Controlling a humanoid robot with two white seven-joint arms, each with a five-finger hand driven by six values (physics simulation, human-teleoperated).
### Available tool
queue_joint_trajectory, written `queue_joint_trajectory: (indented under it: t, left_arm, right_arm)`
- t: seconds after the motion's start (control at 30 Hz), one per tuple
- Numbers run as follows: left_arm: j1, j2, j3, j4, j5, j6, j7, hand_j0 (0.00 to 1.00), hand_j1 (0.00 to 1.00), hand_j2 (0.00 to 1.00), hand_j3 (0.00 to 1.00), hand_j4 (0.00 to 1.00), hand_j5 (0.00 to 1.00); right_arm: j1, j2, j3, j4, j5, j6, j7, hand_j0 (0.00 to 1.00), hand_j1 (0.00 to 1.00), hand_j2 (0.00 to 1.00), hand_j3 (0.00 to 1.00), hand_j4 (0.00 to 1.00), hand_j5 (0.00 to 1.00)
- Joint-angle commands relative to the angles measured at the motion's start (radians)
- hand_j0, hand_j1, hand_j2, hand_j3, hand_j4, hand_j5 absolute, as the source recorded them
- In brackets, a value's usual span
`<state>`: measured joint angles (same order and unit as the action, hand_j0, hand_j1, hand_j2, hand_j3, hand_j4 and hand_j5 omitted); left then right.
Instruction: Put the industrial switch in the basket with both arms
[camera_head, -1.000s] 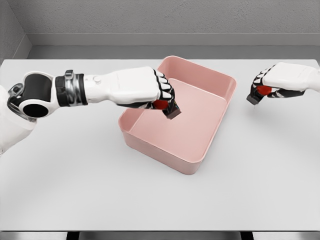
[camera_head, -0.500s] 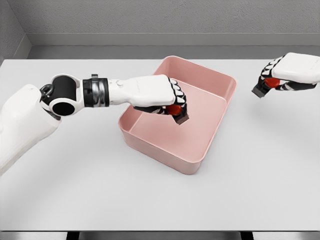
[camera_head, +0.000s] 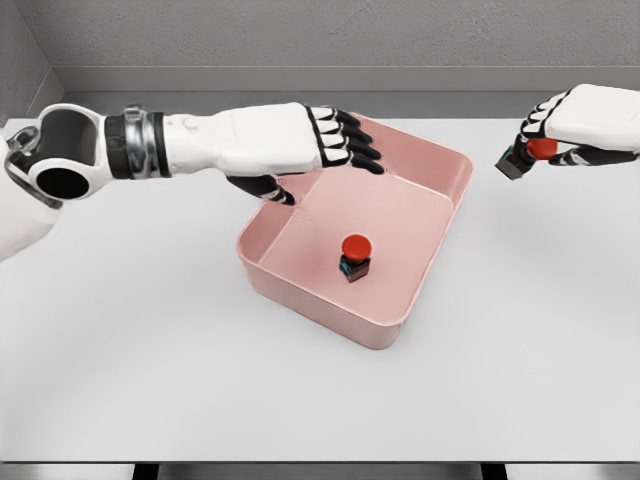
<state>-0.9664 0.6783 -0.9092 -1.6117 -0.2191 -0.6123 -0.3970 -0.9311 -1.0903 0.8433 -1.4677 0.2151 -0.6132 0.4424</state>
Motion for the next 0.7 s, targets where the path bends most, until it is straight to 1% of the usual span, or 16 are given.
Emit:
queue_joint_trajectory:
  t: [0.0, 0.03, 0.07, 0.1, 0.13, 0.17, 0.2, 0.3, 0.33, 0.47, 0.53, 0.67]
  left_arm:
    - [0.0, 0.165, -0.079, -0.089, 0.141, 0.001, 0.012, 1.0, 1.0, 1.0, 1.0, 1.0, 1.0]
    - [0.0, 0.22, -0.096, -0.106, 0.158, 0.001, 0.023, 1.0, 1.0, 1.0, 1.0, 1.0, 1.0]
    - [0.0, 0.244, -0.111, -0.108, 0.167, 0.001, 0.032, 1.0, 1.0, 1.0, 1.0, 1.0, 1.0]
    - [0.003, 0.262, -0.151, -0.108, 0.169, 0.001, 0.072, 1.0, 1.0, 1.0, 1.0, 1.0, 1.0]
    - [0.008, 0.316, -0.151, -0.112, 0.167, 0.001, 0.109, 1.0, 1.0, 1.0, 1.0, 1.0, 1.0]
    - [0.014, 0.343, -0.143, -0.112, 0.167, 0.001, 0.13, 1.0, 1.0, 1.0, 1.0, 1.0, 1.0]
    - [0.014, 0.357, -0.135, -0.112, 0.167, 0.001, 0.13, 1.0, 1.0, 1.0, 1.0, 1.0, 1.0]
    - [0.015, 0.374, -0.135, -0.111, 0.173, 0.001, 0.132, 1.0, 1.0, 1.0, 1.0, 1.0, 1.0]
    - [0.015, 0.374, -0.137, -0.111, 0.178, 0.001, 0.132, 1.0, 1.0, 1.0, 1.0, 1.0, 1.0]
    - [0.015, 0.371, -0.143, -0.108, 0.179, 0.001, 0.132, 1.0, 1.0, 1.0, 1.0, 1.0, 1.0]
    - [0.015, 0.371, -0.148, -0.103, 0.179, 0.001, 0.132, 1.0, 1.0, 1.0, 1.0, 1.0, 1.0]
    - [0.015, 0.368, -0.149, -0.105, 0.179, 0.001, 0.132, 1.0, 1.0, 1.0, 1.0, 1.0, 1.0]
  right_arm:
    - [0.002, 0.006, -0.001, -0.008, -0.011, 0.002, -0.001, 0.51, 0.51, 0.51, 0.51, 0.51, 0.51]
    - [0.0, 0.009, -0.001, -0.011, -0.01, 0.002, -0.001, 0.51, 0.51, 0.51, 0.51, 0.51, 0.51]
    - [0.0, 0.009, -0.001, -0.011, -0.011, 0.002, -0.001, 0.51, 0.51, 0.51, 0.51, 0.51, 0.51]
    - [0.0, 0.018, 0.0, -0.016, -0.011, 0.002, -0.001, 0.51, 0.51, 0.51, 0.51, 0.51, 0.51]
    - [-0.005, 0.024, 0.0, -0.025, -0.011, 0.002, -0.001, 0.51, 0.51, 0.51, 0.51, 0.51, 0.51]
    - [-0.005, 0.035, 0.002, -0.029, -0.01, 0.002, -0.001, 0.51, 0.51, 0.51, 0.51, 0.51, 0.51]
    - [-0.005, 0.039, 0.003, -0.029, -0.01, 0.002, -0.001, 0.51, 0.51, 0.51, 0.51, 0.51, 0.51]
    - [-0.005, 0.053, 0.005, -0.033, -0.01, 0.002, -0.001, 0.51, 0.51, 0.51, 0.51, 0.51, 0.51]
    - [-0.006, 0.056, 0.005, -0.048, -0.011, 0.002, 0.001, 0.5, 0.5, 0.5, 0.5, 0.5, 0.5]
    - [-0.006, 0.069, 0.007, -0.059, -0.011, 0.002, 0.001, 0.49, 0.49, 0.49, 0.49, 0.49, 0.49]
    - [-0.009, 0.081, 0.007, -0.075, -0.011, 0.002, 0.001, 0.49, 0.49, 0.49, 0.49, 0.49, 0.49]
    - [-0.014, 0.098, 0.011, -0.08, -0.011, 0.002, 0.001, 0.49, 0.49, 0.49, 0.49, 0.49, 0.49]
